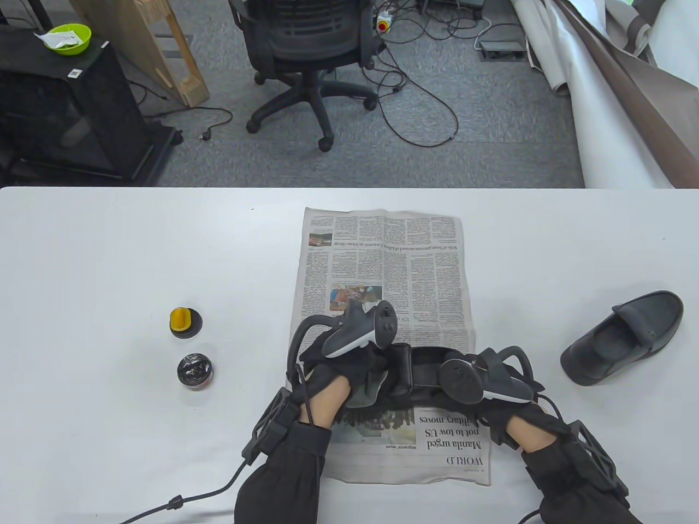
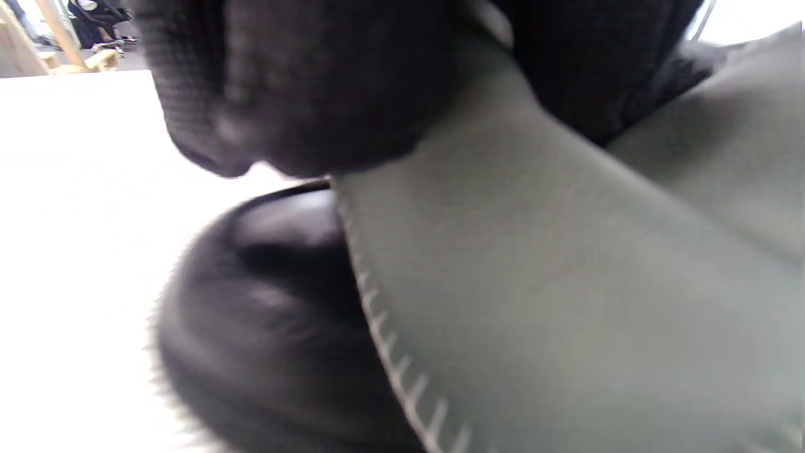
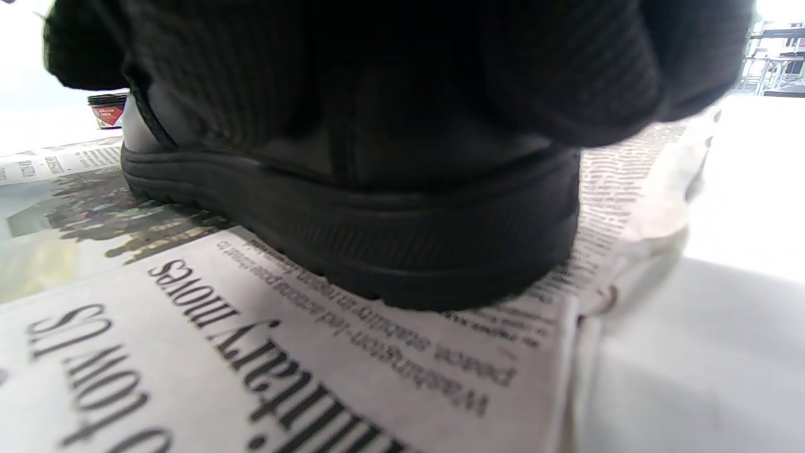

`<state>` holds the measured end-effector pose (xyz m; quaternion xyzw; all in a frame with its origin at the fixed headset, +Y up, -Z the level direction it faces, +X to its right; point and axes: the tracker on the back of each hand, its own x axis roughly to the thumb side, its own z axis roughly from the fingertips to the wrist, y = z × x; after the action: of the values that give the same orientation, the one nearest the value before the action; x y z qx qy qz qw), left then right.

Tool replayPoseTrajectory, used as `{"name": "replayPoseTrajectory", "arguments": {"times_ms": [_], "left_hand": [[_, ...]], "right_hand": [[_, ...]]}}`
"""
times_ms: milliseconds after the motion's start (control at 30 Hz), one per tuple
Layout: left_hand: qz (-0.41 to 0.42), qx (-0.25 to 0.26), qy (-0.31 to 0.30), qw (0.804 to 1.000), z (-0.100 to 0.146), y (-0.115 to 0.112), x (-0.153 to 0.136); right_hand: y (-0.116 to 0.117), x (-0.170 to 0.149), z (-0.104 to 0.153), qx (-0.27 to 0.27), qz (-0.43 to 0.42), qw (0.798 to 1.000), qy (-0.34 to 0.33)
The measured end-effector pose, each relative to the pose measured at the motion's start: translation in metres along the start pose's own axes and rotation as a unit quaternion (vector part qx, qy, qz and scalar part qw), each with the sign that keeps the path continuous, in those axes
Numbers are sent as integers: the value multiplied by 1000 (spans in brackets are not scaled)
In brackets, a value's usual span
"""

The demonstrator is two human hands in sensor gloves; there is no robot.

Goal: Dip and apply built-in sponge shoe polish on shoes

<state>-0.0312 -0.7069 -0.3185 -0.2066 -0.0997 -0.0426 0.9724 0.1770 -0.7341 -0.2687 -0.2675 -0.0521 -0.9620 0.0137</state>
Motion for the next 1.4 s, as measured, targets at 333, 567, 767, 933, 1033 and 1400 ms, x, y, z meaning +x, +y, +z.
{"name": "replayPoseTrajectory", "arguments": {"times_ms": [333, 567, 767, 933, 1033, 1400], "left_hand": [[-46, -7, 65, 997, 7, 3, -35], [109, 82, -82, 987, 8, 14, 25], [86, 49, -67, 993, 2, 11, 33], [67, 22, -47, 996, -1, 8, 18], [39, 9, -27, 999, -1, 4, 8], [8, -24, 46, 999, 13, -10, -46]], "right_hand": [[0, 0, 0, 0, 0, 1000, 1], [0, 0, 0, -1, 1, 1000, 0], [0, 0, 0, -1, 0, 1000, -1], [0, 0, 0, 0, -1, 1000, -1], [0, 0, 0, -1, 0, 1000, 0], [0, 0, 1, -2, 0, 1000, 4]]}}
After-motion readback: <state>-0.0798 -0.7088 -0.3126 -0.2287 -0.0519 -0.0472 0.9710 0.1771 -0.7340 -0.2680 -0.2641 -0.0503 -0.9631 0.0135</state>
